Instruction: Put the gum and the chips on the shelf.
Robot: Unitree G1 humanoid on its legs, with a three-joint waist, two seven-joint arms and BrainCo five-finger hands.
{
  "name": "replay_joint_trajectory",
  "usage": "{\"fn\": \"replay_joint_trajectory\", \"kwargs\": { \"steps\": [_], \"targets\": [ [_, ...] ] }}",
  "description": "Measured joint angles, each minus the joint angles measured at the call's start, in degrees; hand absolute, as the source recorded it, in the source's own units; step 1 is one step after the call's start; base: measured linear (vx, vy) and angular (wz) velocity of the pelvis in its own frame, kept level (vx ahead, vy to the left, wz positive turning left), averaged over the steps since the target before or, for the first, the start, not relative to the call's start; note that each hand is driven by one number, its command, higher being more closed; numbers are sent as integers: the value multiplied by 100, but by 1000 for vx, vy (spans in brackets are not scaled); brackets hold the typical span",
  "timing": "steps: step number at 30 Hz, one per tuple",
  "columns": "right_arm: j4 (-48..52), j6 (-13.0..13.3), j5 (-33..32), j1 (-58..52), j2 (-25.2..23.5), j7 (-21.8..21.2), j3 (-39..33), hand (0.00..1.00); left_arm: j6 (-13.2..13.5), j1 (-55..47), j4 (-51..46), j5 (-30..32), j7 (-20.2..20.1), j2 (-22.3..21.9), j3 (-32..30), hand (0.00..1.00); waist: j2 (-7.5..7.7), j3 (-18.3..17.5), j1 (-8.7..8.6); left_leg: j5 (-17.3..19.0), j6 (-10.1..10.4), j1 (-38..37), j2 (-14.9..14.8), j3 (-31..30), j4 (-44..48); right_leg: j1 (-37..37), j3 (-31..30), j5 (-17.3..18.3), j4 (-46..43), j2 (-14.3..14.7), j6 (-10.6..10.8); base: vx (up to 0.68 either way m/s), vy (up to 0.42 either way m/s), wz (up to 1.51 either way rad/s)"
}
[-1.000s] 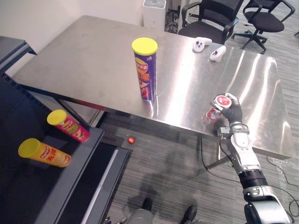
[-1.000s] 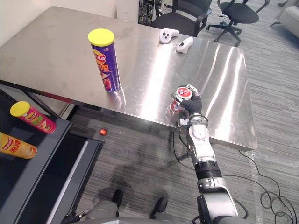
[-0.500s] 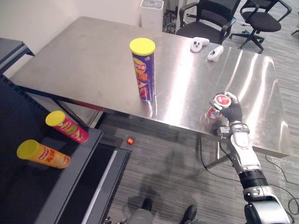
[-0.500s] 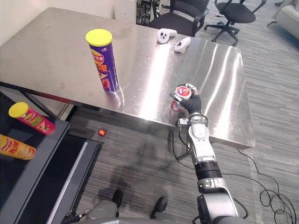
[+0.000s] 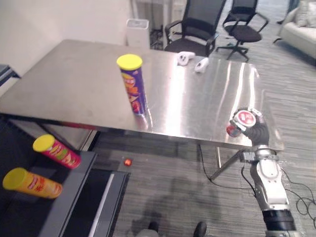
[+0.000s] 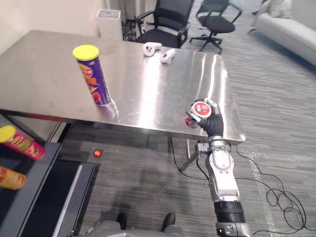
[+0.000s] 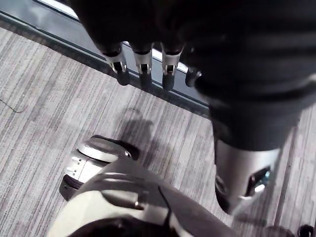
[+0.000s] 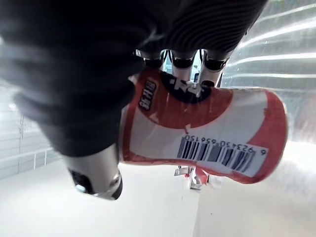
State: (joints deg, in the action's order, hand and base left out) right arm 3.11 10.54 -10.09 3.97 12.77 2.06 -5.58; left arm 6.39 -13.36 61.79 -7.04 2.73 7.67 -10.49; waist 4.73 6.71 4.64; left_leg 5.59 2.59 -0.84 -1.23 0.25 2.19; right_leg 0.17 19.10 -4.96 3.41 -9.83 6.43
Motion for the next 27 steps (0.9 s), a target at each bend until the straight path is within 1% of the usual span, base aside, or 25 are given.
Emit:
{"fn": "replay_joint_trajectory", "kwargs": {
  "steps": [2,3,5,7,9,13,15,17,19,21,22,23,24,25,26,27],
  "targets": [
    [120,1,-3,-204,-2,-19,-79,100,-7,4,69,102,-58,-10,3,0,-45,-103,-18,28,5,-31,-21,82,0,-2,-84,6,39,20,-6,-33,-5,-26],
    [133,2,-4,-258,-2,-19,-97,100,-21,3,137,113,-71,-10,8,0,-74,-156,-92,36,11,-31,-30,91,0,0,-94,5,58,33,-3,-20,-16,-15],
    [152,2,-10,-335,-2,-19,-114,100,-36,5,207,114,-75,-8,29,0,-120,-213,-167,41,19,-33,-51,113,-3,-2,-105,2,83,55,0,-10,-19,-7],
    [160,2,-23,-402,-2,-18,-129,100,-36,5,213,115,-74,-7,89,0,-168,-251,-176,46,26,-40,-81,215,-3,-3,-161,-30,134,89,-9,2,-16,-16],
    [160,2,-72,-413,-3,-13,-128,100,-37,5,217,123,-74,-24,149,0,-250,-310,-175,56,42,-55,-103,265,-11,5,-245,-94,236,130,-27,15,-17,-18],
    [159,1,-123,-436,-4,-9,-134,100,-39,7,233,132,-69,-43,185,0,-310,-333,-230,72,68,-171,-156,257,-14,99,-233,-112,253,183,-52,39,-20,-2],
    [159,2,-123,-442,-4,-14,-137,100,-38,9,229,171,-65,-54,186,0,-343,-312,-208,101,112,-195,-195,239,27,122,-217,-33,119,204,-107,1,-16,7],
    [159,2,-129,-442,-23,-12,-136,100,-32,41,239,171,-66,-77,181,0,-394,-254,-213,228,127,55,-230,88,445,-48,-108,212,-333,182,-152,-37,-10,26],
    [155,1,-170,-441,-26,-11,-120,100,-29,103,233,165,-66,-85,181,0,-442,-185,-200,297,139,263,-243,-117,764,-68,73,305,-500,183,-180,-87,-50,55],
    [135,7,-243,-323,-27,-6,-65,100,-32,234,222,154,-50,-143,172,0,-536,-49,-94,288,146,464,-262,-442,850,-47,403,334,-534,208,-224,-136,-76,72],
    [92,9,-247,-257,-27,-7,-47,100,-31,257,209,150,-46,-165,170,0,-550,6,-61,255,162,491,-261,-493,850,-40,474,347,-533,208,-244,-152,-66,57],
    [15,7,-250,-126,-27,-1,-10,100,-28,300,194,149,-33,-192,147,0,-599,108,19,191,188,505,-256,-610,761,-8,607,395,-525,188,-279,-158,-63,61],
    [-5,7,-274,-56,-25,4,23,100,-32,303,189,116,-14,-227,105,0,-642,115,55,142,158,567,-268,-698,601,-62,763,408,-534,186,-279,-147,-91,64],
    [-5,6,-301,-17,-17,4,59,100,-34,272,181,102,3,-266,102,0,-704,109,84,159,131,615,-348,-676,497,-90,881,399,-548,241,-319,-106,-129,81],
    [1,6,-349,11,-25,11,149,100,-35,240,208,71,66,-263,66,0,-627,90,60,291,-103,647,-464,-271,209,-104,931,389,-415,252,-389,-68,-101,92],
    [4,14,-350,38,-11,10,133,100,-39,294,247,58,102,-236,-99,0,-523,81,35,273,-288,804,-538,320,500,-149,1161,356,-331,125,-486,-65,-68,120]
  ]
}}
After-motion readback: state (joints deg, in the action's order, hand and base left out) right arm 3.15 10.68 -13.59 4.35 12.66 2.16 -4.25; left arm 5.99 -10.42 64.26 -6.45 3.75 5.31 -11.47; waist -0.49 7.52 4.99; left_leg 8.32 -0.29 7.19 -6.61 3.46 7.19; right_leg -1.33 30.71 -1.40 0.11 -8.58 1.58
